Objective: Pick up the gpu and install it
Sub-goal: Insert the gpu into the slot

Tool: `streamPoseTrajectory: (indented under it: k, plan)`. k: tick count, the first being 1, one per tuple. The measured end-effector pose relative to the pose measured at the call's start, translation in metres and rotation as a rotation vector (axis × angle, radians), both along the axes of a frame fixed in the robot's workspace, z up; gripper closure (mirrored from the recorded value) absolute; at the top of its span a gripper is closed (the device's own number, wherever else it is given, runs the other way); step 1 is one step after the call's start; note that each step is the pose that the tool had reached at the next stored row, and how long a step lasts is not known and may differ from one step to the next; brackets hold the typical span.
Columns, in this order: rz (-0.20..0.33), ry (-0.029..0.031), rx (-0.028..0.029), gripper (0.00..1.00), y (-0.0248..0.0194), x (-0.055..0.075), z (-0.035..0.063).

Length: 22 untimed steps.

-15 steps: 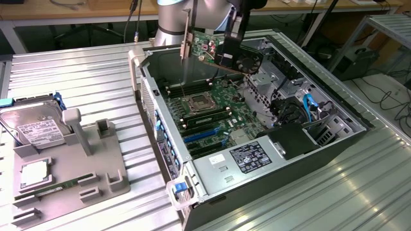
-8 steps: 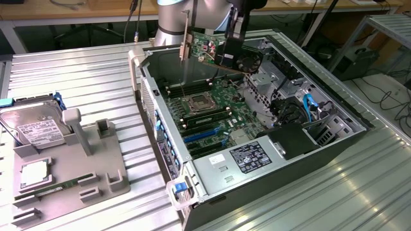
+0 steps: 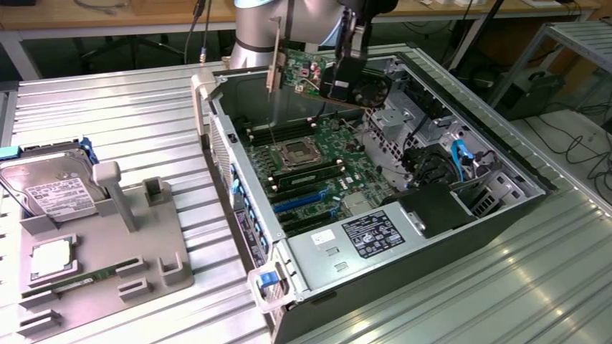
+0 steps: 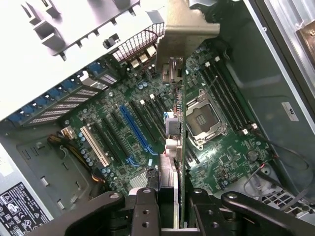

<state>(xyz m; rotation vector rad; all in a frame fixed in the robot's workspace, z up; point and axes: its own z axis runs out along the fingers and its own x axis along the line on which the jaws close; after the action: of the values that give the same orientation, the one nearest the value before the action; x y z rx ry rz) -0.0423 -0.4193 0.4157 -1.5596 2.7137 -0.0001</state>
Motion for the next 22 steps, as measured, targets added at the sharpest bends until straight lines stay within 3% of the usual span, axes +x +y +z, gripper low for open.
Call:
streamPoseTrajectory:
  k: [22]
  plan:
    - [0.187, 0.0000, 0.0000, 0.72, 0.0000, 0.0000, -0.0004]
